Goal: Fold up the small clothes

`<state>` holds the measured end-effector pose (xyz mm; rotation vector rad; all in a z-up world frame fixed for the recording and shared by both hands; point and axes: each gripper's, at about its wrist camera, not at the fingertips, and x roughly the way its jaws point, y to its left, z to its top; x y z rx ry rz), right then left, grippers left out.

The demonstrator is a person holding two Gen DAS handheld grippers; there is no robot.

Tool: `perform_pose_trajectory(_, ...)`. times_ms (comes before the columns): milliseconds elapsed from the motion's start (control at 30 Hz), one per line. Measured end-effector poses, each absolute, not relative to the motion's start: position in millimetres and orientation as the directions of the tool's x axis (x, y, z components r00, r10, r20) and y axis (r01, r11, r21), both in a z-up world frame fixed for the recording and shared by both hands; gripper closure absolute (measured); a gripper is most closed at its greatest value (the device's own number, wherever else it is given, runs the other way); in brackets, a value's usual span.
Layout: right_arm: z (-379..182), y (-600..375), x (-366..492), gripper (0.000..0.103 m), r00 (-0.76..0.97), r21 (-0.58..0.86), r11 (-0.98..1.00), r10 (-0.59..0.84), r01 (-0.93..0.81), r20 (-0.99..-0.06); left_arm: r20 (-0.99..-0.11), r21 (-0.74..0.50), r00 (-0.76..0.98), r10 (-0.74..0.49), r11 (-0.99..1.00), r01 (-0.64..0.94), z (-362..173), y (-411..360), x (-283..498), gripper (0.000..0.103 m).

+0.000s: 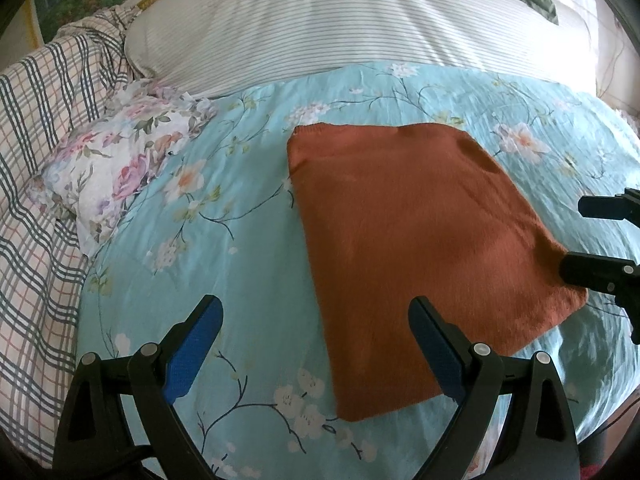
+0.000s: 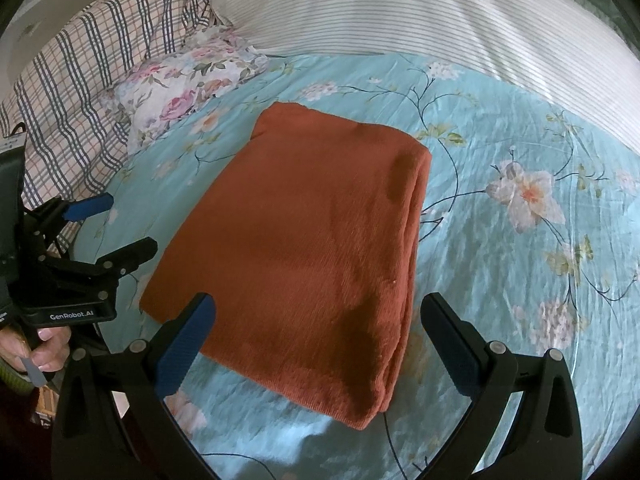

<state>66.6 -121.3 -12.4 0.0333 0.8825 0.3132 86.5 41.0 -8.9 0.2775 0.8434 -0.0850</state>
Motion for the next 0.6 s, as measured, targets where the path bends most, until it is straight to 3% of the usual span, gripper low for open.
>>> perform_pose_trajectory(600, -24.2, -120.3, 74.6, 0.001, 0.584, 0.177, 0.955, 0.286, -0.239, -0.759, -0.733, 0.186, 0.679, 0.044, 0.973, 0.138, -3.1, 45.1, 90.8, 0.008)
